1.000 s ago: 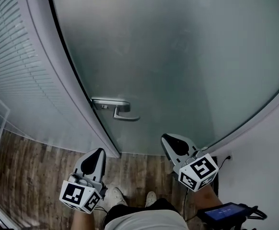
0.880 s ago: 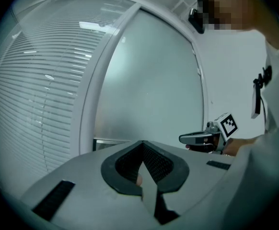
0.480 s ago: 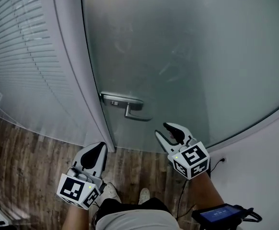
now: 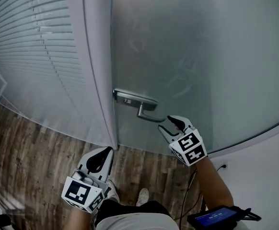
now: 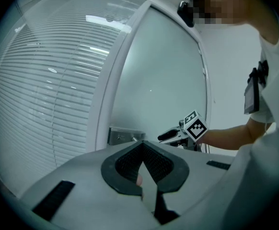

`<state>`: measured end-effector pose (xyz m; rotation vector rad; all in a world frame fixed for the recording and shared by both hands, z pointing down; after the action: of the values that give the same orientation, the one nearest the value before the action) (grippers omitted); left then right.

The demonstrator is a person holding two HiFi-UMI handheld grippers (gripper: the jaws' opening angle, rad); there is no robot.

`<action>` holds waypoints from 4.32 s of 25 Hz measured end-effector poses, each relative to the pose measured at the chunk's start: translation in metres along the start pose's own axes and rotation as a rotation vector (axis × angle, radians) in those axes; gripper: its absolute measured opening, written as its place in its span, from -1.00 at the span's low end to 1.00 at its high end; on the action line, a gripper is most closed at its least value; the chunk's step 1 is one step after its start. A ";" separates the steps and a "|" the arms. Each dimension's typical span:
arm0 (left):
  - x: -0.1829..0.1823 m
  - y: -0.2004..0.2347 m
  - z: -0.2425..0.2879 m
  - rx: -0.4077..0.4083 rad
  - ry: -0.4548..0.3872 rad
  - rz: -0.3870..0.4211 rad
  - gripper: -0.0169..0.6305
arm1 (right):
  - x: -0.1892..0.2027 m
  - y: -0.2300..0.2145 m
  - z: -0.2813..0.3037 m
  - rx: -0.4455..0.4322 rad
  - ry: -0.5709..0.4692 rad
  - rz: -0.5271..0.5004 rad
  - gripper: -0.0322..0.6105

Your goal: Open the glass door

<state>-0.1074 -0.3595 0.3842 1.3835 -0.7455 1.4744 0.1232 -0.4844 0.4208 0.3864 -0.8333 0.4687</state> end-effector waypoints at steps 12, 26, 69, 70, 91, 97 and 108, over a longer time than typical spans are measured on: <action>0.006 0.003 -0.007 -0.020 0.011 -0.001 -0.95 | 0.011 -0.009 0.017 -0.002 0.054 -0.029 -0.51; 0.003 0.004 0.008 -0.018 0.004 -0.008 -0.95 | 0.028 -0.014 0.044 0.036 -0.010 0.069 -0.51; 0.015 0.028 0.025 -0.136 0.011 -0.032 -0.95 | 0.025 -0.167 0.114 0.142 -0.007 0.187 -0.52; 0.014 0.031 0.027 -0.137 0.011 -0.034 -0.95 | 0.023 -0.171 0.118 0.147 0.002 0.184 -0.52; 0.048 0.045 0.024 -0.167 0.026 -0.013 -0.95 | 0.042 -0.237 0.137 0.299 0.036 0.177 -0.53; 0.051 0.053 0.019 -0.170 0.025 -0.012 -0.95 | 0.038 -0.234 0.122 0.340 0.003 0.156 -0.52; 0.035 0.055 0.023 -0.084 -0.028 -0.001 -0.95 | -0.027 -0.134 0.014 0.345 -0.400 0.128 -0.53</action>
<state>-0.1457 -0.3927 0.4317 1.3425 -0.8151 1.4100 0.1711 -0.6089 0.3893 0.7654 -1.1727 0.6695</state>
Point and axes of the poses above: the fingertips, and each gripper's own axes: z forward along the fingers, y to its left, x out of its underside, the point moved 5 cm from there along -z, backward along the fingers, and after that the axes turned 12 degrees about -x, right-handed, at the moved point
